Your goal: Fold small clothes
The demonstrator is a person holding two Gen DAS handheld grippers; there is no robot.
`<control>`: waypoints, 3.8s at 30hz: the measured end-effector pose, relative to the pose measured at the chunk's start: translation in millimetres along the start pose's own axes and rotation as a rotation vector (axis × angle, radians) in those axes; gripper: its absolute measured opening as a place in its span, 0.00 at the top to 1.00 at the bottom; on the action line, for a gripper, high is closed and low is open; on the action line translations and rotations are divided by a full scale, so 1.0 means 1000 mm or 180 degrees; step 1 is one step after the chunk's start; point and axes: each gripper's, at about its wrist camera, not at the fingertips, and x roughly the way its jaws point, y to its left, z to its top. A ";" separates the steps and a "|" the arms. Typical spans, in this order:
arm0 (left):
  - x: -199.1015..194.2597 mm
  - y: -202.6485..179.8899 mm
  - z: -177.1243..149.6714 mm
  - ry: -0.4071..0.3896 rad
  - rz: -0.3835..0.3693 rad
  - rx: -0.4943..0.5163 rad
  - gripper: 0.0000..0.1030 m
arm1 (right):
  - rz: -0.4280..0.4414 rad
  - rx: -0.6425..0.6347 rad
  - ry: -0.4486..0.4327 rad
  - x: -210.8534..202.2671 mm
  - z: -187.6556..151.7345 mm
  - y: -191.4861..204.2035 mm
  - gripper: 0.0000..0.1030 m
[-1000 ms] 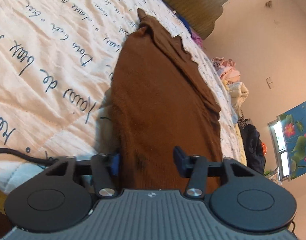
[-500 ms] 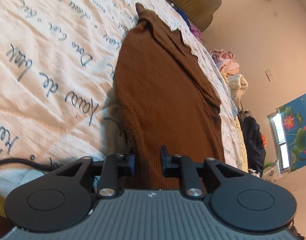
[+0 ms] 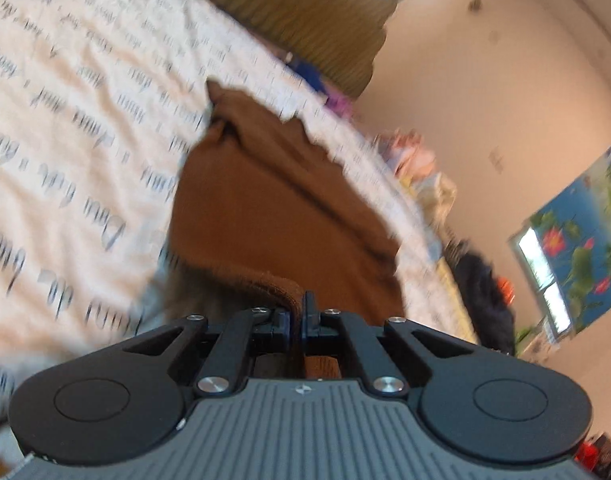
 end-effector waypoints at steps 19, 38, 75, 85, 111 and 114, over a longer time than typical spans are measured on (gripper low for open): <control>0.229 0.025 0.184 -0.0657 -0.0275 -0.0571 0.97 | 0.0414 0.0891 -0.0716 0.157 0.235 -0.076 0.94; 0.210 0.024 0.207 -0.0520 -0.0356 -0.0297 0.07 | 0.0616 0.0977 -0.1026 0.139 0.255 -0.076 0.12; 0.115 0.059 0.149 -0.1612 0.1014 -0.0761 0.06 | -0.0464 0.0463 -0.0560 0.097 0.158 -0.053 0.13; 0.131 0.055 0.143 -0.0262 0.0884 -0.0666 0.04 | -0.0419 0.0317 -0.0396 0.118 0.131 -0.032 0.12; 0.218 0.049 0.127 -0.0073 0.0712 -0.0893 0.90 | -0.0602 0.0528 -0.0424 0.176 0.156 -0.038 0.82; 0.210 0.041 0.128 -0.0172 0.0692 -0.0819 0.90 | -0.0566 0.0457 -0.0456 0.171 0.156 -0.032 0.84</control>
